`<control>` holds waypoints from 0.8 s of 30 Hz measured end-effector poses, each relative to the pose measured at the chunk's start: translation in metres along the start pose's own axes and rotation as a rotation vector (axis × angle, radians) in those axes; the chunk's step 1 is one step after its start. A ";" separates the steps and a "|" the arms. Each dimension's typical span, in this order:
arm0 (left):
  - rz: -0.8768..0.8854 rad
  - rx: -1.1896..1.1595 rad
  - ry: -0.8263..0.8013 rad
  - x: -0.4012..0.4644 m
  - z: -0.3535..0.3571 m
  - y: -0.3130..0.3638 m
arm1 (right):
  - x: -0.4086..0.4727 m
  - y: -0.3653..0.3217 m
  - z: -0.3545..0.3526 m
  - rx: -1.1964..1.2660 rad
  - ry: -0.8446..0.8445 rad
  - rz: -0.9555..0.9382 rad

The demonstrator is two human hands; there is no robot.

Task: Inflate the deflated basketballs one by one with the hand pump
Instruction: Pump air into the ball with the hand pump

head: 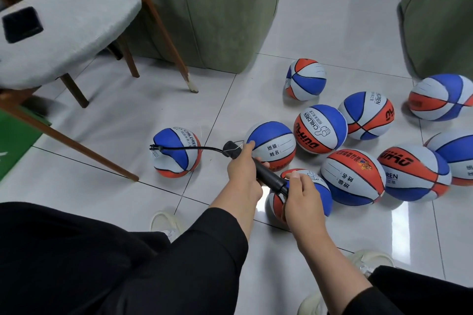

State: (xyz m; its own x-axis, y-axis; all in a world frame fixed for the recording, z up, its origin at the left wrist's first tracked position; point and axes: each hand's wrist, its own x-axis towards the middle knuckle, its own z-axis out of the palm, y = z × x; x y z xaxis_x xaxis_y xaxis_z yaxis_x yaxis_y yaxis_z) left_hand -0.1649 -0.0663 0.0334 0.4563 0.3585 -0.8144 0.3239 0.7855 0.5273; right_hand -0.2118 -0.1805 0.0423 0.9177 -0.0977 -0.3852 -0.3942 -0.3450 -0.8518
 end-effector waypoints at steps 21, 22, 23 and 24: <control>0.021 -0.114 0.021 0.015 -0.011 0.029 | -0.004 -0.001 -0.006 -0.033 -0.018 -0.044; 0.037 -0.105 0.012 0.016 -0.012 0.027 | -0.004 -0.001 -0.006 -0.034 -0.017 -0.050; 0.048 -0.107 -0.004 0.016 -0.014 0.025 | -0.004 -0.002 -0.005 -0.035 -0.014 -0.058; 0.059 -0.115 -0.016 0.016 -0.014 0.024 | -0.004 -0.002 -0.004 -0.035 -0.010 -0.067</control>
State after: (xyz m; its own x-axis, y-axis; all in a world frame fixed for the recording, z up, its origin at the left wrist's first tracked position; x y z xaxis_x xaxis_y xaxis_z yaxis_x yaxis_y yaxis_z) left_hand -0.1620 -0.0349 0.0296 0.4850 0.3981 -0.7786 0.1999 0.8163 0.5419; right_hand -0.2145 -0.1835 0.0471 0.9415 -0.0641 -0.3310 -0.3295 -0.3829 -0.8630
